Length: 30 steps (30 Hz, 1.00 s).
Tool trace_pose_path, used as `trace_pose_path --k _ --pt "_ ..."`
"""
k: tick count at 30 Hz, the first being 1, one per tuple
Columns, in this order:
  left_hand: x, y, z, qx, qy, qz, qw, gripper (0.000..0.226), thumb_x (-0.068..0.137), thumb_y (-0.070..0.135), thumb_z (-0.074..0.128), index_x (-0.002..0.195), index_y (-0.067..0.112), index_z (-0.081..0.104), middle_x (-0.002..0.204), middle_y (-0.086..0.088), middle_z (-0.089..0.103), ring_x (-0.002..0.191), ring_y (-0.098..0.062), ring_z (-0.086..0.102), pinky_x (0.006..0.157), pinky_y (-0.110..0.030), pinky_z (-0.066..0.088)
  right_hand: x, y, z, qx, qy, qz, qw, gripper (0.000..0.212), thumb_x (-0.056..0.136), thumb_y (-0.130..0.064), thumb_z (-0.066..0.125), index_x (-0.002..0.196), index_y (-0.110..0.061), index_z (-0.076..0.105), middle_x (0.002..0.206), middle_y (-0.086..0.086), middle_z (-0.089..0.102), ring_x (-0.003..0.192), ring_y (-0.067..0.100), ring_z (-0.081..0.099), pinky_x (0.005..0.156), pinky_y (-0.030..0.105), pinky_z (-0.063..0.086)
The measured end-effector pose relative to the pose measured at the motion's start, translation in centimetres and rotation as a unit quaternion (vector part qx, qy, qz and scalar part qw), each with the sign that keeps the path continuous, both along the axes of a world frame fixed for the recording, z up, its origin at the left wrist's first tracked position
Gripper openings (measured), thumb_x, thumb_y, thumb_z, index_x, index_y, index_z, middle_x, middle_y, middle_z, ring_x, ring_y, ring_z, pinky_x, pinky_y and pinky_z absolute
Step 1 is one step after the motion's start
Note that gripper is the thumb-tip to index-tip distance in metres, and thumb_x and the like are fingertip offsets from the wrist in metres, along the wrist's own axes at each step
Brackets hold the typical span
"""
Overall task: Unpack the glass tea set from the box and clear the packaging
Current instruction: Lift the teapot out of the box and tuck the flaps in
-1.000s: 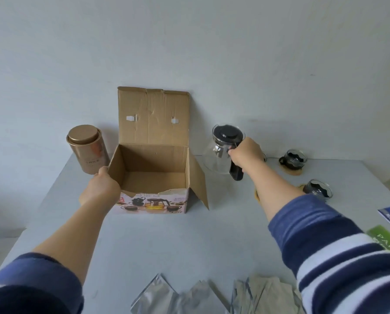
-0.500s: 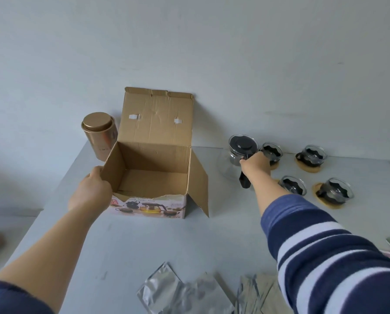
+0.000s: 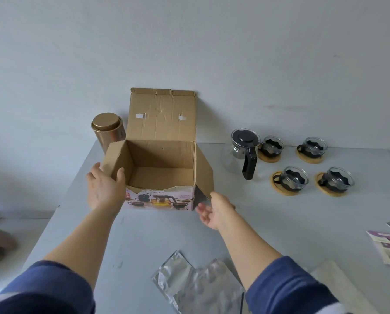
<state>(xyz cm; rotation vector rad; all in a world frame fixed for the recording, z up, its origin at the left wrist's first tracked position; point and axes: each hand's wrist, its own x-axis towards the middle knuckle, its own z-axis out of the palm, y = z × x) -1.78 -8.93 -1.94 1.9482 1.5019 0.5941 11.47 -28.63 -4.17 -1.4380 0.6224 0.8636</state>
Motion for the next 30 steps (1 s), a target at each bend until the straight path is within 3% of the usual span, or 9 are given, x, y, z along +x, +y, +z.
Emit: trace_pose_path --k 5,8,12,15,18,23,25,26,30 --pt "-0.9 -0.2 0.7 0.162 -0.021 -0.058 0.985 0.072 0.084 0.02 0.067 0.143 0.017 0.025 0.138 -0.008 0.042 0.121 -0.034 0.05 0.096 -0.051 0.041 0.4 -0.8 1.9 0.032 -0.135 -0.15 0.979 0.06 0.084 -0.004 0.063 0.137 -0.008 0.037 0.114 0.015 0.06 0.098 0.031 0.067 0.073 0.032 0.048" --pt "-0.4 -0.5 0.6 0.127 -0.073 -0.148 0.978 0.071 0.088 0.021 0.065 0.145 0.023 0.023 0.134 -0.001 0.054 0.121 -0.027 0.05 0.093 -0.047 0.046 -0.4 -1.0 3.9 0.054 -0.25 -0.225 0.94 0.063 0.081 -0.001 0.066 0.13 -0.015 0.03 0.103 0.01 0.062 0.079 0.021 0.066 0.061 0.02 0.048" --pt "0.4 -0.9 0.0 0.117 -0.006 -0.188 0.975 0.059 0.09 0.042 0.058 0.142 0.021 0.039 0.153 -0.001 0.034 0.136 -0.028 0.034 0.107 -0.046 0.039 -1.7 0.0 5.9 0.026 -0.503 -0.071 0.861 0.041 0.084 -0.011 0.067 0.117 -0.019 0.044 0.085 -0.003 0.067 0.078 0.008 0.066 0.066 0.015 0.05" --pt "0.8 -1.2 0.0 0.105 0.065 -0.181 0.976 0.056 0.094 0.05 0.044 0.143 0.023 0.04 0.158 0.0 0.024 0.14 -0.03 0.029 0.111 -0.045 0.033 -1.4 1.4 5.6 -0.025 -0.66 0.101 0.744 0.026 0.084 -0.02 0.069 0.108 -0.02 0.06 0.098 -0.003 0.066 0.093 0.012 0.061 0.081 0.014 0.046" --pt "0.7 -1.1 0.4 0.055 0.012 -0.182 0.982 0.044 0.1 0.031 0.036 0.142 0.023 0.044 0.157 0.006 0.025 0.135 -0.026 0.04 0.105 -0.04 0.041 -0.5 3.0 5.0 -0.066 -0.713 0.269 0.645 0.031 0.08 -0.031 0.072 0.107 -0.018 0.065 0.105 -0.001 0.064 0.099 0.018 0.058 0.086 0.032 0.05" --pt "-0.6 -0.6 0.2 0.006 -0.021 -0.175 0.984 0.047 0.098 0.016 0.038 0.144 0.023 0.043 0.155 0.003 0.028 0.132 -0.023 0.041 0.092 -0.026 0.035 0.5 4.3 3.9 -0.138 -0.706 0.403 0.566 0.043 0.073 -0.051 0.074 0.106 -0.024 0.067 0.11 -0.004 0.061 0.107 0.02 0.054 0.088 0.036 0.042" --pt "-0.7 -0.7 0.0 -0.037 -0.024 -0.192 0.98 0.048 0.1 0.021 0.034 0.147 0.028 0.035 0.153 0.0 0.03 0.131 -0.023 0.041 0.096 -0.028 0.034 1.4 5.2 4.1 -0.151 -0.712 0.359 0.584 0.054 0.076 -0.057 0.067 0.118 -0.023 0.061 0.12 -0.003 0.06 0.115 0.021 0.051 0.09 0.038 0.038" --pt "-0.7 -0.7 -0.1 -0.057 -0.026 -0.2 0.978 0.048 0.101 0.024 0.032 0.149 0.03 0.032 0.152 -0.001 0.031 0.128 -0.023 0.042 0.097 -0.03 0.035 2.2 6.0 4.6 -0.162 -0.694 0.32 0.624 0.056 0.082 -0.056 0.061 0.125 -0.022 0.055 0.126 0.0 0.057 0.12 0.023 0.048 0.094 0.04 0.038" --pt "-0.6 -0.3 -0.9 -0.085 -0.042 -0.211 0.973 0.049 0.102 0.025 0.029 0.15 0.032 0.024 0.149 0.0 0.03 0.106 -0.015 0.042 0.087 -0.027 0.038 6.2 9.7 7.4 -0.131 -0.452 0.225 0.853 0.071 0.093 -0.05 0.044 0.151 -0.017 0.018 0.155 0.009 0.03 0.141 0.032 0.031 0.113 0.047 0.029"
